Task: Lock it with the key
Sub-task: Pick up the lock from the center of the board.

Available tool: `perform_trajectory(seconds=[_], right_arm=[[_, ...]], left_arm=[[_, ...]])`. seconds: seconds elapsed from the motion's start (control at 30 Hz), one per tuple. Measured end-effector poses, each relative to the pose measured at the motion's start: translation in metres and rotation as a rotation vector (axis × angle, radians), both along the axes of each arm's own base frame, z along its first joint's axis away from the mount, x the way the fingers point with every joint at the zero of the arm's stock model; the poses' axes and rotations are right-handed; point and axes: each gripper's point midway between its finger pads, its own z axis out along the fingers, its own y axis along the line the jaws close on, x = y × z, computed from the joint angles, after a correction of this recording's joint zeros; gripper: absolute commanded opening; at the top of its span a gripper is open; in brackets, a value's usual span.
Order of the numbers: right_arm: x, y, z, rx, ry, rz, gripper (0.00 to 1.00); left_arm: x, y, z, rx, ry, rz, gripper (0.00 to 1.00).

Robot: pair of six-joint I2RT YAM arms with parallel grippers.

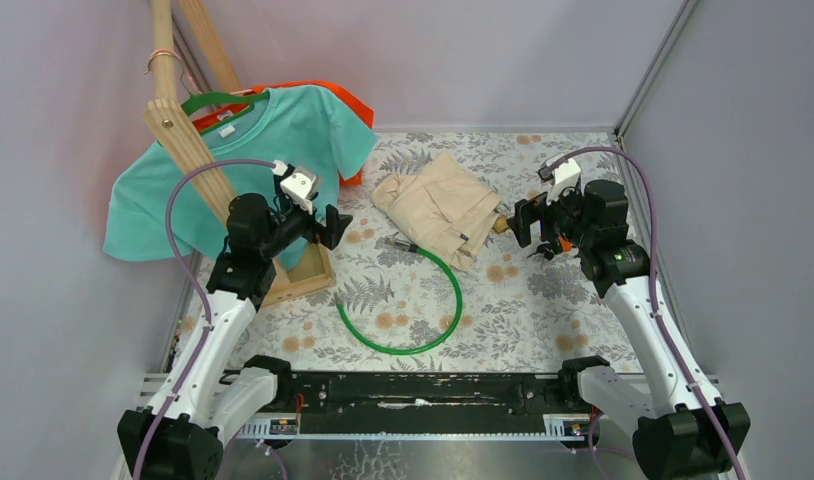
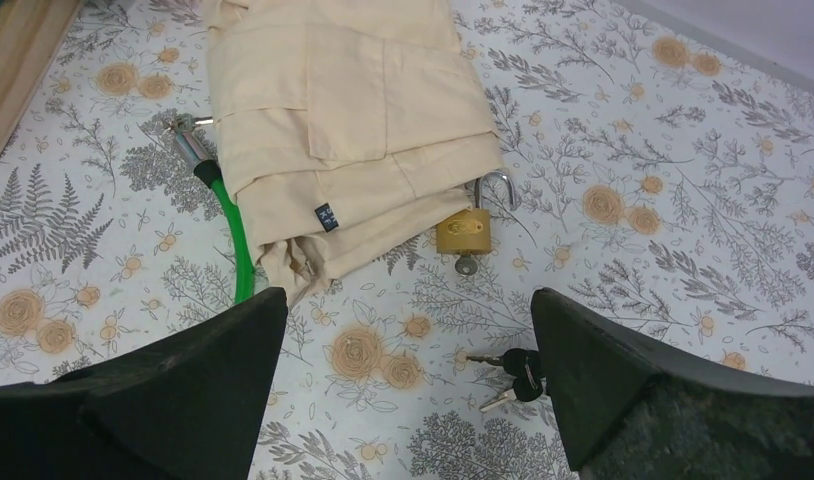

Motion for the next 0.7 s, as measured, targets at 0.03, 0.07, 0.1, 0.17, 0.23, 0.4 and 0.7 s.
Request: perform_trajectory(seconds=[0.03, 0.07, 0.1, 0.17, 0.23, 0.4, 0.7], right_arm=[[0.0, 0.0, 0.001, -0.001, -0.004, 0.001, 0.99], [0.001, 0.0, 0.001, -0.002, -0.01, 0.002, 0.99], [0.001, 0.0, 0.003, -0.001, -0.016, 0.003, 0.99], [0.002, 0.0, 0.005, 0.0, -0.026, 0.003, 0.99], [0.003, 0.001, 0.006, 0.001, -0.032, 0.003, 0.99], [0.003, 0.002, 0.006, 0.007, -0.032, 0.013, 0.99], [0.017, 0.041, -0.024, -0.013, 0.072, 0.105, 0.99]], left_arm=[[0.0, 0.0, 0.001, -0.004, -0.004, 0.001, 1.0], [0.0, 0.0, 0.003, -0.006, -0.008, -0.001, 1.0], [0.0, 0.0, 0.003, -0.007, -0.009, -0.004, 1.0], [-0.001, -0.001, 0.004, -0.009, -0.01, -0.012, 1.0], [-0.002, -0.002, 0.004, -0.009, -0.011, -0.016, 1.0], [-0.003, -0.002, 0.003, 0.008, -0.016, -0.03, 1.0], [-0.012, 0.0, -0.016, 0.085, 0.018, -0.061, 1.0]])
